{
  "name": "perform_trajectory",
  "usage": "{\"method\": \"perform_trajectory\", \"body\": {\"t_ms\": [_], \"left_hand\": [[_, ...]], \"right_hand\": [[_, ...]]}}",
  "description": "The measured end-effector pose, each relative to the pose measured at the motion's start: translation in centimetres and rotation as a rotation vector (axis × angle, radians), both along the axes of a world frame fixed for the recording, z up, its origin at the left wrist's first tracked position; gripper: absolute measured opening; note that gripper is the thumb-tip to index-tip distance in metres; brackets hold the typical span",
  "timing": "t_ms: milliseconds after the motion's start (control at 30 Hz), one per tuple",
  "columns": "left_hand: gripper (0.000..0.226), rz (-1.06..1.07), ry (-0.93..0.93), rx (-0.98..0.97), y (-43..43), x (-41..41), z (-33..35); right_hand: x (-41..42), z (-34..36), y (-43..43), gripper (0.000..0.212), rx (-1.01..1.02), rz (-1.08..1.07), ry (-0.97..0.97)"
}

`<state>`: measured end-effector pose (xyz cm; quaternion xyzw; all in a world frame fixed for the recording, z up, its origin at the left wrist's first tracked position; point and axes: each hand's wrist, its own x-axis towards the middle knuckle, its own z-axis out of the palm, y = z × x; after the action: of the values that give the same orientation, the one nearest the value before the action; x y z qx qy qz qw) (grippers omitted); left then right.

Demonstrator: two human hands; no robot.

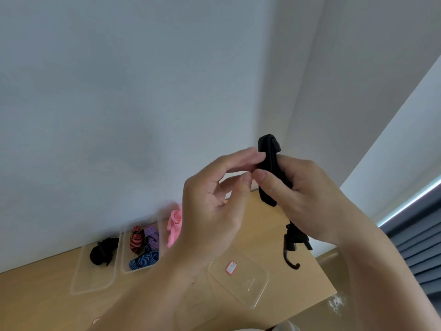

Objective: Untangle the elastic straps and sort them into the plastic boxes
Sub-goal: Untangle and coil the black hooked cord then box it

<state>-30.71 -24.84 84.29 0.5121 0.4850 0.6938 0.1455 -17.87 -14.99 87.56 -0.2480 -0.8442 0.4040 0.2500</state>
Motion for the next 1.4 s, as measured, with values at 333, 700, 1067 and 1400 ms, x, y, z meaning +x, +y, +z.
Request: {"method": "perform_trajectory", "body": {"t_ms": [333, 700, 1067, 1400], "left_hand": [[0.024, -0.284, -0.2, -0.465, 1.2, -3.9, 2.6], [0.006, -0.383, -0.604, -0.342, 1.7, -5.5, 3.7], [0.005, -0.117, -0.601, -0.196, 2.5, -4.8, 2.9], [0.041, -0.264, -0.334, -0.299, 1.5, -6.7, 3.5]], "right_hand": [[-0.6, 0.5, -0.4, 0.025, 0.054, 0.092, -0.147], [-0.7, 0.6, 1.6, 0.049, -0.155, 0.167, 0.115], [-2.3, -1.3, 1.8, 0.037, -0.192, -0.048, 0.229], [-1.6, -1.3, 2.6, 0.038, -0.067, 0.011, 0.183]]}}
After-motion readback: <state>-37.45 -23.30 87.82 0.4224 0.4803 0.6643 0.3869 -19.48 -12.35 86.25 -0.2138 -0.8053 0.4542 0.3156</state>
